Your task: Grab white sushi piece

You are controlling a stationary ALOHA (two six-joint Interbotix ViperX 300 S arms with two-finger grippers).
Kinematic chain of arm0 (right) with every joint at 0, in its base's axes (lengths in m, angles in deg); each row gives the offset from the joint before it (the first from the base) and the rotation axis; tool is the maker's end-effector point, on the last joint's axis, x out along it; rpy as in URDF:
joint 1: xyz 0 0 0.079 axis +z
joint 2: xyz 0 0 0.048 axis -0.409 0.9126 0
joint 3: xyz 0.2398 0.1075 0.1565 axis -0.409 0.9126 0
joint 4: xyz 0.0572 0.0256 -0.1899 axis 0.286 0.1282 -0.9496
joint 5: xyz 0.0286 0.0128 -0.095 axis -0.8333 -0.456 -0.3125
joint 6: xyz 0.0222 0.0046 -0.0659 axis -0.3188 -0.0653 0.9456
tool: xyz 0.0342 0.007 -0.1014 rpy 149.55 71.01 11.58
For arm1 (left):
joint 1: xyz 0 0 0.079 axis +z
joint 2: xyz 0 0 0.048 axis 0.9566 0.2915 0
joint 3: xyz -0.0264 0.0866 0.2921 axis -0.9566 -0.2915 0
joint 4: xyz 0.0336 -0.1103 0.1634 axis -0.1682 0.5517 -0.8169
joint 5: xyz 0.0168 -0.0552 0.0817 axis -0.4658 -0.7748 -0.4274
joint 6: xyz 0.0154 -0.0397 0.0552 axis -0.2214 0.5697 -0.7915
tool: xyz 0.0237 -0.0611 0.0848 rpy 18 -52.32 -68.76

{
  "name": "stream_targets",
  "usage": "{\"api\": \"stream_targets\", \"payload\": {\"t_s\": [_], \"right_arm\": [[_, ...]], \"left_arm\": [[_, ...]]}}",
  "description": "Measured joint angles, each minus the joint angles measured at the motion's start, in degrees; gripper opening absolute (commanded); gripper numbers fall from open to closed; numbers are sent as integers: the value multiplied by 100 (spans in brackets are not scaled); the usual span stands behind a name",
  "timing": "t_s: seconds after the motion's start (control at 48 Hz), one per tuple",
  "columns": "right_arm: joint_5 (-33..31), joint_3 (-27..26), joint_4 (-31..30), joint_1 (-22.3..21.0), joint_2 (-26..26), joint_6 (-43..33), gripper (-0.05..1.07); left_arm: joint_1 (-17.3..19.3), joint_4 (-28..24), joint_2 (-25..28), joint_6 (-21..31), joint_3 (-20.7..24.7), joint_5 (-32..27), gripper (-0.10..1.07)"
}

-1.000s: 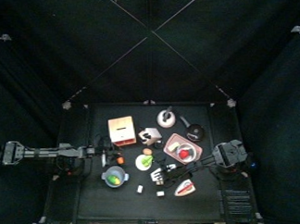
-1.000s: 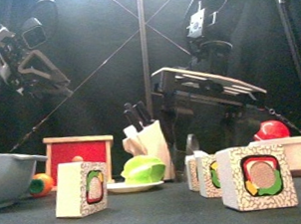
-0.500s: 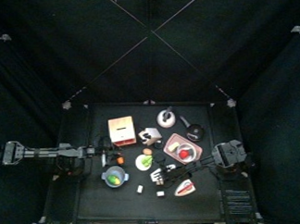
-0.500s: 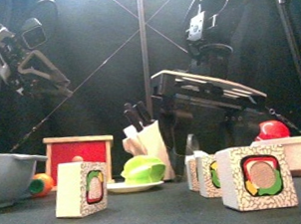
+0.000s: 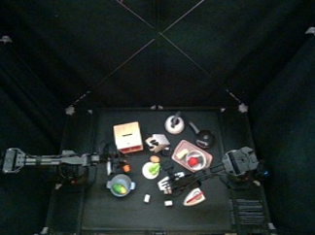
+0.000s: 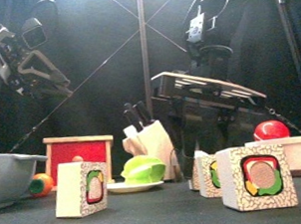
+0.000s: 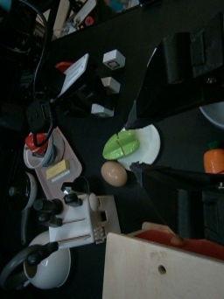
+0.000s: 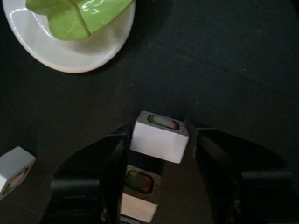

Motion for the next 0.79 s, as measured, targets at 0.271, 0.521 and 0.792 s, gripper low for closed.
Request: {"api": "stream_targets", "payload": {"t_s": [0.271, 0.521, 0.792], "right_arm": [[-9, 0, -26, 0, 0, 70, 69], [0, 9, -70, 0, 0, 97, 68], [0, 9, -229, 0, 0, 105, 68]], "left_arm": [[0, 0, 0, 0, 0, 0, 77], [0, 0, 0, 0, 0, 0, 77], [0, 0, 0, 0, 0, 0, 77]]}}
